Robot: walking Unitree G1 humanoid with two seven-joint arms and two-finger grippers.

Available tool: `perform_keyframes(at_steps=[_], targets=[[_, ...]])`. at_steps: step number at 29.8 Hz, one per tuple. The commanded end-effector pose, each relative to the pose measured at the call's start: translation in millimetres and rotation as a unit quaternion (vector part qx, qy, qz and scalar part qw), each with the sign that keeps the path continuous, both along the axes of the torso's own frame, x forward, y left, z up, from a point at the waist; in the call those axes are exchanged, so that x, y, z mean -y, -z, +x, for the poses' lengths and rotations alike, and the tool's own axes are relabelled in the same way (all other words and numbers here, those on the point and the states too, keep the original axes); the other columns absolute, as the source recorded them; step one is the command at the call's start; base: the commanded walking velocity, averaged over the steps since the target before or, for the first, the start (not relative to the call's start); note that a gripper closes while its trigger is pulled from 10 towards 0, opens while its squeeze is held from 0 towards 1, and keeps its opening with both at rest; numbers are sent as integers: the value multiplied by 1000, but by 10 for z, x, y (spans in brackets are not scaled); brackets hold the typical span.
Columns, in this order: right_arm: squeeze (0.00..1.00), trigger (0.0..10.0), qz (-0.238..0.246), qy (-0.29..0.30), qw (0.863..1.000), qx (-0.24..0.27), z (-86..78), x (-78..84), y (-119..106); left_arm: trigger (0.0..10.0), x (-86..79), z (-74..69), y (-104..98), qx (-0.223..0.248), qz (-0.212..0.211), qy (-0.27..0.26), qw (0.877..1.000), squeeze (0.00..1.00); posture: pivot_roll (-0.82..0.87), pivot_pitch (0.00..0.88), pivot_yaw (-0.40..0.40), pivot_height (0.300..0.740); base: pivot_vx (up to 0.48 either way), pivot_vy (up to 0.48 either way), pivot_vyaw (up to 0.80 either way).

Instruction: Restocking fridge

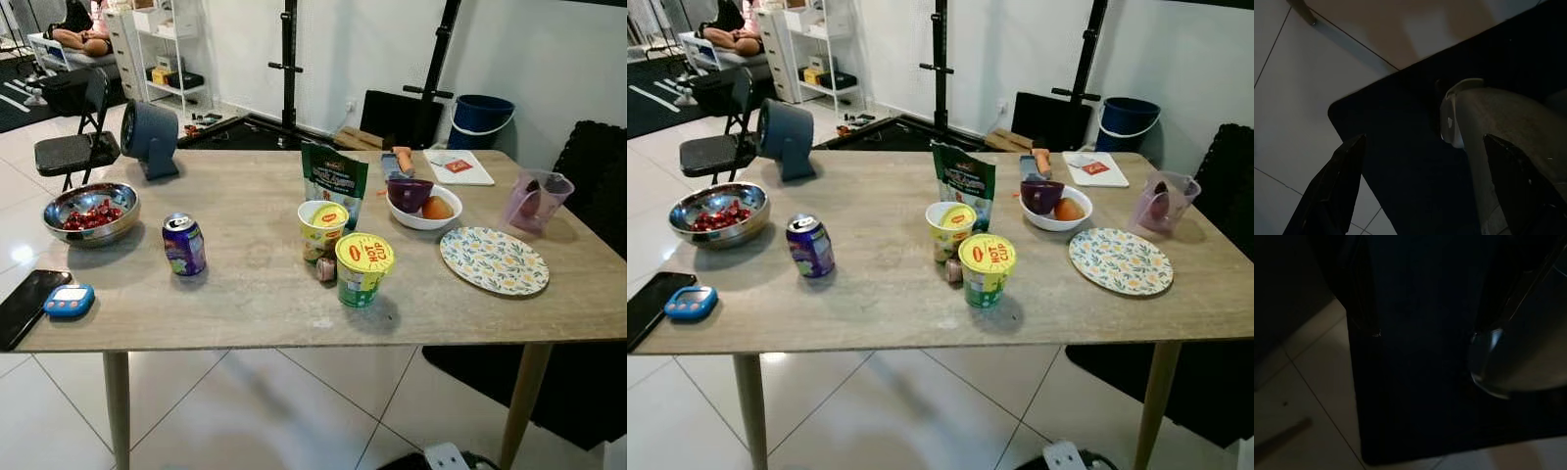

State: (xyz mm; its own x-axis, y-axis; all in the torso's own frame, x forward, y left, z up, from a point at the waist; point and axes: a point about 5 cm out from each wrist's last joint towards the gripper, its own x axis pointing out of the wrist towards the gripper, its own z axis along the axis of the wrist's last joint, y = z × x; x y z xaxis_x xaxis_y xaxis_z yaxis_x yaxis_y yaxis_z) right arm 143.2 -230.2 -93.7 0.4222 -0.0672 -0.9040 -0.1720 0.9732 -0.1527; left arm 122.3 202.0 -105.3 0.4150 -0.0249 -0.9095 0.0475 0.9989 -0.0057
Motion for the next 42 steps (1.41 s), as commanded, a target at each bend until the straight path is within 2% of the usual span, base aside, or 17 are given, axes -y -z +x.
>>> perform_keyframes(at_steps=[1,5,13,16,22,26,30,34,40,42], targets=[[0,10000,-1,0,1000,1,-22,38,-3,10000,-53,-58,8,-8,6,8,1000,0,-7,0,-12,740,0,0,0],[0,10000,-2,-1,1000,1,-22,35,-2,10000,-80,-77,8,-9,7,7,1000,0,-7,0,-13,740,0,0,0],[0,10000,4,-12,1000,7,96,-149,-2,10000,-128,-113,8,-12,9,6,1000,0,-5,0,-9,740,0,0,0],[0,10000,3,-12,1000,5,72,-127,3,10000,-116,-112,11,-13,10,6,1000,0,-5,0,-9,740,0,0,0],[0,10000,-6,-8,1000,-7,-94,63,14,10000,34,-50,22,-11,5,11,1000,0,-7,0,-6,740,0,0,0],[0,10000,-5,-8,1000,-8,-107,54,21,10000,48,-47,23,-10,4,12,1000,0,-7,0,-6,740,0,0,0],[0,10000,0,-14,1000,-10,-129,-70,58,10000,59,-80,33,-13,2,16,1000,0,-12,6,-2,740,0,0,0],[0,10000,5,-16,1000,-9,-119,-115,64,10000,30,-138,43,-18,2,20,1000,0,-14,21,1,740,0,0,0],[0,10000,8,-16,1000,-7,-99,-96,52,10000,-3,-191,50,-22,4,16,1000,0,-4,16,-4,740,0,0,0],[0,10000,9,-18,1000,-1,-53,-95,35,10000,-1,-170,45,-18,3,13,1000,0,-14,26,-6,740,0,0,0]])
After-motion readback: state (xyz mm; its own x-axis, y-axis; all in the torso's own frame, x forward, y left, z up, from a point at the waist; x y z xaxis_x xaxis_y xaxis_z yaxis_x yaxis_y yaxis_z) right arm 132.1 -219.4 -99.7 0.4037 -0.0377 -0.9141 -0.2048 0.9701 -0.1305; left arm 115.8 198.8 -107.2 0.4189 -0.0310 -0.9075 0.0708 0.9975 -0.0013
